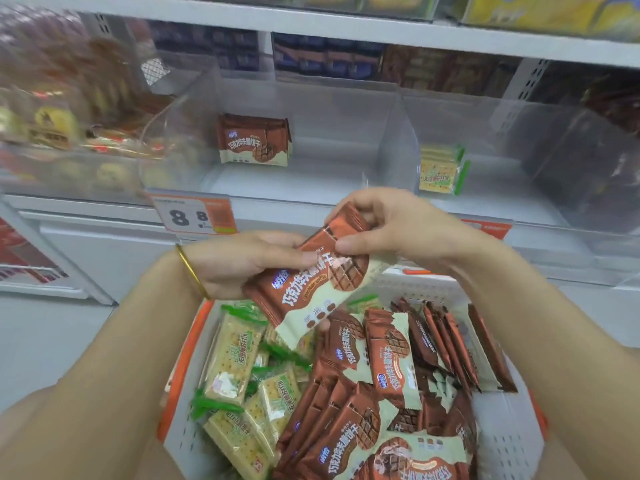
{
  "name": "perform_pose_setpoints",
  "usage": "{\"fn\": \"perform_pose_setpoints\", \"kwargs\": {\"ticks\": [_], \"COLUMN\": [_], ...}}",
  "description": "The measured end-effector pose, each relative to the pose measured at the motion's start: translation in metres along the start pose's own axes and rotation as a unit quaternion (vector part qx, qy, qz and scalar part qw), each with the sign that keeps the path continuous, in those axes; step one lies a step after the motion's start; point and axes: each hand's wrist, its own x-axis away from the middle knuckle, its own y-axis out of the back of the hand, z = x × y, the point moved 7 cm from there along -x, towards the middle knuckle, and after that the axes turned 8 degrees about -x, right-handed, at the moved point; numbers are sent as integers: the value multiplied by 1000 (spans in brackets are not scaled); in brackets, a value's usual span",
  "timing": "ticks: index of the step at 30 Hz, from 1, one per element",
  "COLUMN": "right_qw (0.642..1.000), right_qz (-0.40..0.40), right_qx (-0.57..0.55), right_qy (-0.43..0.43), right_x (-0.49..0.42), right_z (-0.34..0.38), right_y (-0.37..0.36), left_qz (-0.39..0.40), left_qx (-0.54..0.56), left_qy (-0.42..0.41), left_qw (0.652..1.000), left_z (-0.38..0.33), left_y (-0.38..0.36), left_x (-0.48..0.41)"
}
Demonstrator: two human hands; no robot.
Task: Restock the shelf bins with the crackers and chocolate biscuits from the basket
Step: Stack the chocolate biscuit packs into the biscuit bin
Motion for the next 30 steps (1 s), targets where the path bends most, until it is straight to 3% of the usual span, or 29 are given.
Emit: {"fn": "perform_pose_setpoints", "kwargs": {"ticks": [3, 6, 9, 12, 15, 17, 19, 24, 30], "right_qw": [996, 981, 963, 960, 966, 961, 948, 899, 901], "right_qz": [-46, -127, -200, -247, -259, -258, -253, -278, -319], "right_qx": [-72, -148, -181, -128, -10, 103, 188, 338, 293], "right_qy": [16, 17, 8, -27, -18, 16, 37, 14, 7], "right_x": [-24, -59, -107, -156, -203, -225, -241, -261, -274], "right_z": [27, 39, 32, 11, -3, 1, 7, 2, -5], "right_y": [16, 39, 56, 52, 34, 22, 15, 19, 20], "left_qz": [-140, -280, -483, -595, -559, -534, -516, -489, -489], "left_qx": [-27, 59, 26, -218, -476, -544, -580, -606, -604], "left_qy": [-42, -134, -217, -245, -183, -116, -58, -7, -5], "left_qw": [989, 949, 848, 734, 654, 637, 627, 628, 630], "left_z": [-31, -59, -69, -72, -64, -57, -51, -44, -44], "left_y": [41, 79, 110, 124, 122, 121, 122, 124, 123], "left_x": [19, 40, 65, 71, 47, 34, 26, 17, 17]}}
